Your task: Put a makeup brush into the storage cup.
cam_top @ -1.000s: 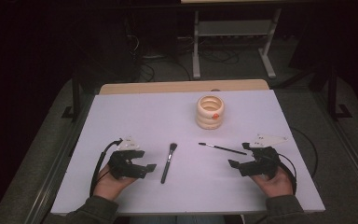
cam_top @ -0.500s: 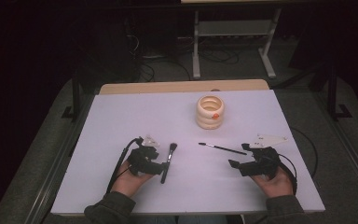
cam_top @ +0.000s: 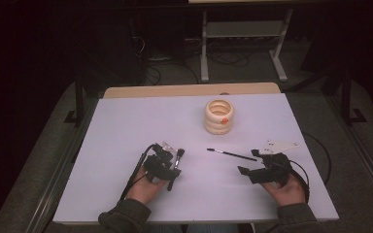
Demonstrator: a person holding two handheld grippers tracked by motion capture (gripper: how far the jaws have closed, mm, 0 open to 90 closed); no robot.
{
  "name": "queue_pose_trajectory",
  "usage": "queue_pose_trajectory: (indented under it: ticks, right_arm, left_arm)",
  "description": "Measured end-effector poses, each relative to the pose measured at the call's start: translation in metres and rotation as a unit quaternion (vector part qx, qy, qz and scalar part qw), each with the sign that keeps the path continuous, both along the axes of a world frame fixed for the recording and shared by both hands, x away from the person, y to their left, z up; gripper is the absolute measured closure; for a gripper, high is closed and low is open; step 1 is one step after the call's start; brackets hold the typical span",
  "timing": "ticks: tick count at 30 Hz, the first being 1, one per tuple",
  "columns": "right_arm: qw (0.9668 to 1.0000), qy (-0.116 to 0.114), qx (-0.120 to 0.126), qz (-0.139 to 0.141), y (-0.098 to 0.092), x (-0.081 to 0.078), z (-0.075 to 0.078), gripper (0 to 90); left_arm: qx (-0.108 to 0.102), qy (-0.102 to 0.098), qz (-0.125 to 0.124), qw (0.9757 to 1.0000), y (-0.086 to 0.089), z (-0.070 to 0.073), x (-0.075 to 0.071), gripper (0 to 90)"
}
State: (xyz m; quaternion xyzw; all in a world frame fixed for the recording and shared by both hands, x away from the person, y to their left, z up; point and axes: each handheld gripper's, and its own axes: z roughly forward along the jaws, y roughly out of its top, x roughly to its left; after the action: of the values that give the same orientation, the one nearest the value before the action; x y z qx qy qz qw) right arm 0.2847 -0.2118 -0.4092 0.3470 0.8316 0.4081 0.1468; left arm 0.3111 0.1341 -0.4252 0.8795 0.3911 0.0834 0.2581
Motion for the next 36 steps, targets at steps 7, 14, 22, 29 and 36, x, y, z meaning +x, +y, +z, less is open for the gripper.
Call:
queue_pose_trajectory:
  ticks: [7, 14, 22, 29, 36]
  right_arm:
    - [1.0000, -0.002, -0.003, 0.002, 0.000, 0.000, 0.000, 21.0]
    - [0.9999, -0.010, -0.002, 0.005, 0.000, -0.002, 0.003, 21.5]
    - [1.0000, -0.003, -0.002, 0.008, 0.002, -0.002, 0.000, 21.6]
    - [0.9999, 0.003, 0.002, 0.010, 0.004, -0.001, 0.000, 21.7]
    - [0.9994, 0.021, 0.021, 0.019, 0.008, 0.002, 0.002, 21.7]
  left_arm:
    - [0.027, -0.001, 0.001, 0.9996, -0.006, -0.002, 0.001, 60.5]
    - [0.103, -0.007, -0.028, 0.9942, -0.027, 0.003, -0.004, 74.7]
    - [0.107, -0.007, -0.050, 0.9930, -0.026, 0.004, 0.001, 79.6]
    - [0.092, -0.010, -0.067, 0.9934, -0.022, 0.008, 0.001, 79.7]
    - [0.054, -0.023, -0.087, 0.9944, -0.012, 0.020, -0.002, 79.7]
